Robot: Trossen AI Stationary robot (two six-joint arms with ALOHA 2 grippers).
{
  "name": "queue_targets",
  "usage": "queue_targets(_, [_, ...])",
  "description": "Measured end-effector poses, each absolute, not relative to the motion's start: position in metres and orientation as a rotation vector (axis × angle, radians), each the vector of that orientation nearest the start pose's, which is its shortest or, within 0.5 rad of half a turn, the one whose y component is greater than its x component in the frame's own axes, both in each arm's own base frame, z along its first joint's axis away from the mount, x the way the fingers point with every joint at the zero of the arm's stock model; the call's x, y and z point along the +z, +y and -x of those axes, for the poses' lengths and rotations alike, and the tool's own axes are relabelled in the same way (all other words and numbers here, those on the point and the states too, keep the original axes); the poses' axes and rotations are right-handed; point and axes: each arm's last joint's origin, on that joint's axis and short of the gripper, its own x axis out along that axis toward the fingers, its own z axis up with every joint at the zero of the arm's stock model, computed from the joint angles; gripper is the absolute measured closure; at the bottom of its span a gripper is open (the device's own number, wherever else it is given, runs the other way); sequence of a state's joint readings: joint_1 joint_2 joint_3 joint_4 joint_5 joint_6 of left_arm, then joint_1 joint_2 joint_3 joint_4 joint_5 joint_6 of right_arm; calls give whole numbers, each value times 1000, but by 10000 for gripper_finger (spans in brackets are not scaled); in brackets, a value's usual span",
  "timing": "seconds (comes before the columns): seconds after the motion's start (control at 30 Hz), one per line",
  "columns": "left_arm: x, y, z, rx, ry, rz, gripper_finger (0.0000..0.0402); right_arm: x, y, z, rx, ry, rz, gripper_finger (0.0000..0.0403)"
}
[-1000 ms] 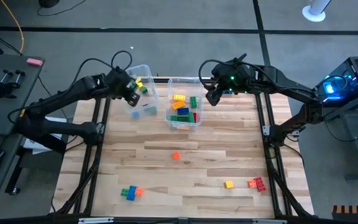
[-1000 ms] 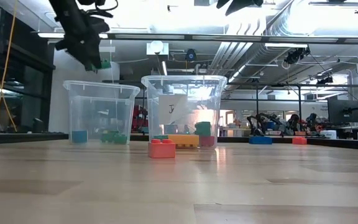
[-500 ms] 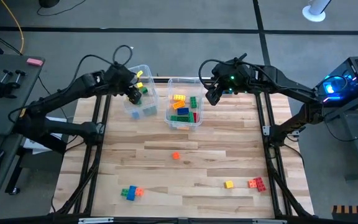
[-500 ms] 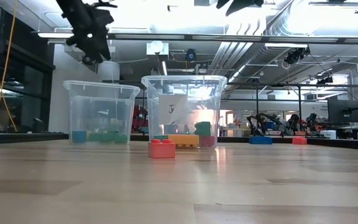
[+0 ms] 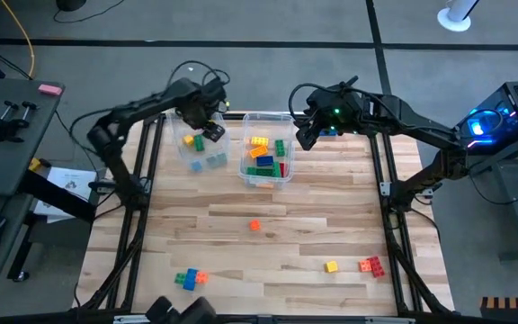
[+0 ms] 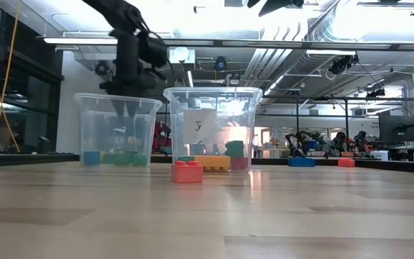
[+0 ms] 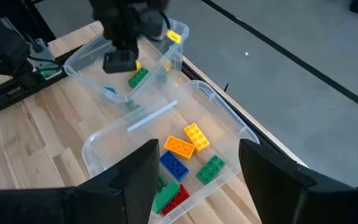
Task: Sort blocks by size
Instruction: Put the green big game piece into the right transparent bin
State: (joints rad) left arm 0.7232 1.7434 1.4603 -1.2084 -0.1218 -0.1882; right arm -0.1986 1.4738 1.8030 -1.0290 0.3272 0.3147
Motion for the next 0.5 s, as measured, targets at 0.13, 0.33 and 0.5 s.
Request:
queue_targets(0.13, [239,222,-247,805,1486,612,191,441,-63,-273,-606,620,-252,185])
queue_targets(0.33, [218,217,-238,912,1533,651,195,441,-63,-273,-610,617,-265,185])
queue_targets(0.5, [193,214,-229,1007,1514,709,195,441,-63,-273,-604,623,-247,185])
